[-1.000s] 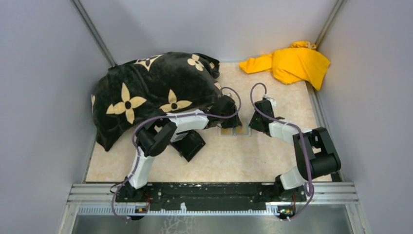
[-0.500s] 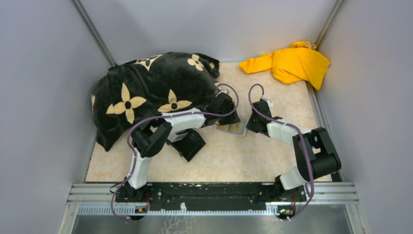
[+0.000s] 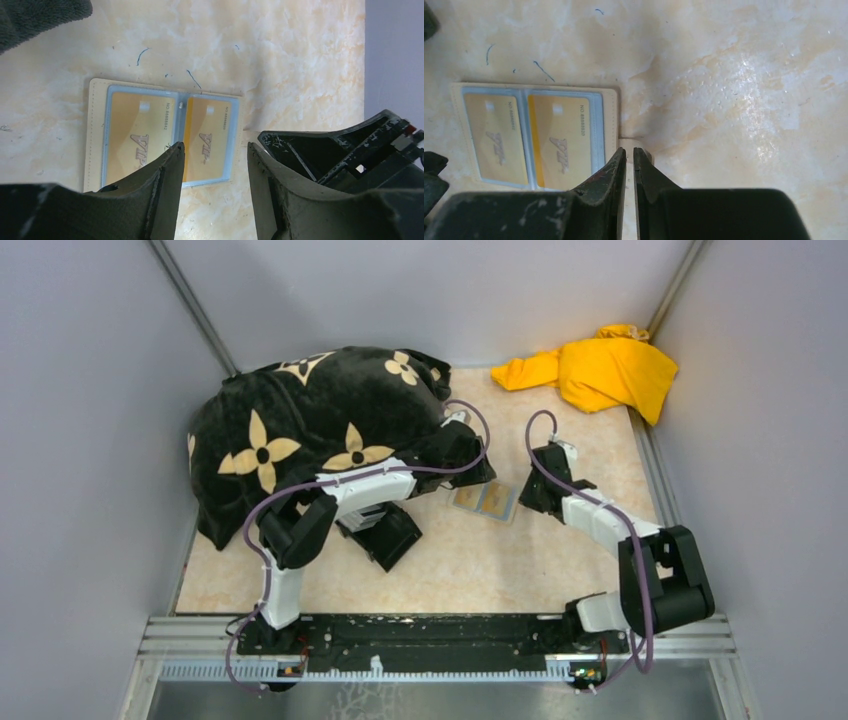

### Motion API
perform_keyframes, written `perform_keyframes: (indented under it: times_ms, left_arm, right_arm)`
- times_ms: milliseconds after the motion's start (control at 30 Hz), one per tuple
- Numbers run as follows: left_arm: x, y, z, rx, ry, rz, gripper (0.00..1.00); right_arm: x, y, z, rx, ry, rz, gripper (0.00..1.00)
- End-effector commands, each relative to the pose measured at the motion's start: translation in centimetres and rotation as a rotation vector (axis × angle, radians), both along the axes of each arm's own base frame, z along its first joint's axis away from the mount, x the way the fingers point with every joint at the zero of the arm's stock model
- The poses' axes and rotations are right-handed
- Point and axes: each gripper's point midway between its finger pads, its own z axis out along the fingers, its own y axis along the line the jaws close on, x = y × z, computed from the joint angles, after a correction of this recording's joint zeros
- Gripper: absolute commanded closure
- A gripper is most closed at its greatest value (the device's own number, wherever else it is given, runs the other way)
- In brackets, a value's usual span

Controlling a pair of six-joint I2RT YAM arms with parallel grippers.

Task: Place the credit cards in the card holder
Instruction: Insert the credit card into the card holder, then pick up the credit card from the storage box.

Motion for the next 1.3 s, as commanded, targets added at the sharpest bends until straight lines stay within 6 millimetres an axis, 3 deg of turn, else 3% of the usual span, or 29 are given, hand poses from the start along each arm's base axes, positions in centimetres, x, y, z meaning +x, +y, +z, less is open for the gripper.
perform_keyframes:
  times_ms: [0,100,200,233,367,567,633,700,733,833,900,933,1267]
  left_arm:
    - [0.2,0.3,3.2,-0.008,-0.061,0.013,0.44]
    - [0.3,2.1,4.5,0.018,-0.107,0.058,0.44]
    - [0.3,5.4,6.4,0.044,-0.18,0.146,0.43]
    - [0.2,6.6,7.9,0.034,-0.217,0.179,0.43]
    - [-0.7,11.2,9.8,0.048,-0.284,0.292,0.41]
    - [-2.3,16.5,10.7,0.049,-0.315,0.427,0.37]
    - [-2.7,17.7,10.8,0.059,-0.324,0.454,0.34]
    - [-2.8,18.9,11.0,0.08,-0.338,0.486,0.31]
    - [-2.9,19.3,11.0,0.091,-0.345,0.496,0.29]
    - [-3.1,20.6,11.2,0.118,-0.361,0.524,0.23]
    - [-3.3,21.7,11.2,0.134,-0.365,0.557,0.2]
    - [-3.6,22.5,11.2,0.141,-0.36,0.585,0.18]
    - [-7.5,28.8,8.7,0.144,-0.277,0.724,0.17]
  right_arm:
    - [2.6,1.2,4.4,0.03,-0.141,0.068,0.86]
    - [3.6,2.4,6.4,0.071,-0.21,0.127,0.78]
    - [4.4,4.5,8.6,0.099,-0.277,0.217,0.7]
    - [4.6,5.3,9.2,0.102,-0.296,0.247,0.67]
    - [5.1,9.2,11.8,0.12,-0.368,0.386,0.57]
    - [4.5,15.1,18.9,0.003,-0.633,0.551,0.48]
    - [4.8,15.5,21.5,-0.002,-0.762,0.535,0.37]
    - [5.0,15.0,24.0,0.092,-0.903,0.432,0.19]
    - [4.7,15.1,24.7,0.149,-0.957,0.418,0.06]
    - [3.9,16.7,25.4,0.276,-1.015,0.469,0.02]
    - [4.2,19.0,25.3,0.308,-0.99,0.565,0.22]
    - [4.4,20.3,24.9,0.311,-0.952,0.623,0.26]
    - [2.4,30.2,19.0,0.117,-0.667,0.974,0.23]
